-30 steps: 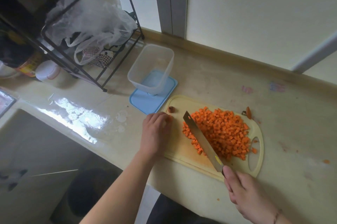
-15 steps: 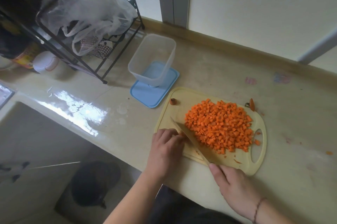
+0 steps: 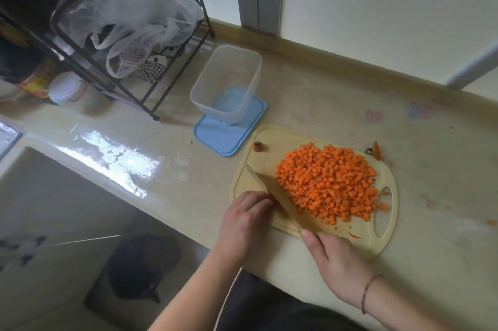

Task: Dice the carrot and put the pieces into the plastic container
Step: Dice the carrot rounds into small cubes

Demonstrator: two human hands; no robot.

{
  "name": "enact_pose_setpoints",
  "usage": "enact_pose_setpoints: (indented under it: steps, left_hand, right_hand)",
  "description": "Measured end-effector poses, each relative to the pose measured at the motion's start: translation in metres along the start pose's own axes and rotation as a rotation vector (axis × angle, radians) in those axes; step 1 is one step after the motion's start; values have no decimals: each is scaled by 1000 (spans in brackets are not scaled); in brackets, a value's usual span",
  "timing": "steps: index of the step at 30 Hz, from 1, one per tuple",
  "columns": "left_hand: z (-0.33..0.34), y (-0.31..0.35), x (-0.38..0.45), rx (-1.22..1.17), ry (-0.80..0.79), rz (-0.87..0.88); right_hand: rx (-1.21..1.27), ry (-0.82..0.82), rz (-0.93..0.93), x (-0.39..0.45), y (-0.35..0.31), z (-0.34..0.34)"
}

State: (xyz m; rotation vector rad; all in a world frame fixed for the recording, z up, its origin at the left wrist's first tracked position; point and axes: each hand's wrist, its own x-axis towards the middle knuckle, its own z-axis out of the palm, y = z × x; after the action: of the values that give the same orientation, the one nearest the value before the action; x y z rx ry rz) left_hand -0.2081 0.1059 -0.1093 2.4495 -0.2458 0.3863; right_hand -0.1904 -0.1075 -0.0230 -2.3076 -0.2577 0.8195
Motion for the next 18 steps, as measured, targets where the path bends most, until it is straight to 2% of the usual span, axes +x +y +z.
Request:
enact_pose_setpoints:
  steps: [8, 18]
  left_hand:
    - [-5, 8, 2, 11, 36, -32]
    - [-9, 1, -3, -44, -32, -32]
  right_hand:
    - [46, 5, -1, -10, -1, -5]
    - [0, -23, -9, 7, -9, 2]
